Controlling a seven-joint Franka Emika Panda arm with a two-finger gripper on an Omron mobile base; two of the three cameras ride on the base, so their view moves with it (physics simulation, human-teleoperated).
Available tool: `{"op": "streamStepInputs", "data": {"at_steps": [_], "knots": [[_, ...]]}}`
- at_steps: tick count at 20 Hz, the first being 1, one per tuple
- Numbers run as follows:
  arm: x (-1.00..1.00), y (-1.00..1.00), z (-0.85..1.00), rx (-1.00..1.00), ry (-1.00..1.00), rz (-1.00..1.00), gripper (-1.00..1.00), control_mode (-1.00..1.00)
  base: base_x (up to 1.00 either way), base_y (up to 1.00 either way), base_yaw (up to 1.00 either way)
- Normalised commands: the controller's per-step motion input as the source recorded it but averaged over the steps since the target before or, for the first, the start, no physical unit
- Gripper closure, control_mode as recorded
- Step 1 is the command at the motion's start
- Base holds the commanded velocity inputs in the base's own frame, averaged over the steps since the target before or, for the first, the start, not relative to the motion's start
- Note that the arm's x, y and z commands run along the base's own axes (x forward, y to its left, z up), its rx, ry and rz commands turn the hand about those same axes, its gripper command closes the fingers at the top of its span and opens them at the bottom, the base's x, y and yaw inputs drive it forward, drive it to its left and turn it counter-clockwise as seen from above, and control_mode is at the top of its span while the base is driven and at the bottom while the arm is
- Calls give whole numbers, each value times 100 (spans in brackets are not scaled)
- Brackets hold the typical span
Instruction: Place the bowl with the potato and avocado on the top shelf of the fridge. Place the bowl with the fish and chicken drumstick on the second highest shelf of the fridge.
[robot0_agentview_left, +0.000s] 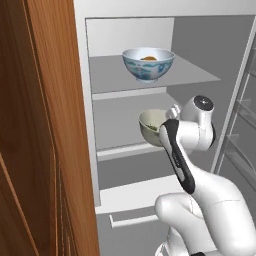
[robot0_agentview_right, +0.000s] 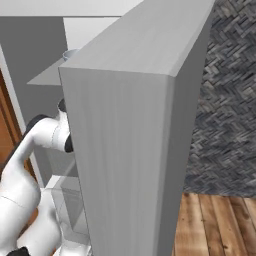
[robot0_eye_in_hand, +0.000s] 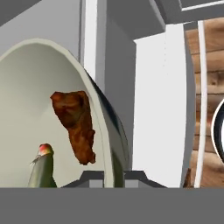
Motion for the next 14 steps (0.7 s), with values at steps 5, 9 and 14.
{"op": "streamStepInputs", "data": {"at_steps": [5, 9, 14], "knots": [[92, 0, -15, 0, 0, 0, 100, -100, 0, 0, 0], [74, 0, -17, 0, 0, 0, 100, -100, 0, 0, 0], [70, 0, -1, 0, 0, 0, 100, -100, 0, 0, 0]]}}
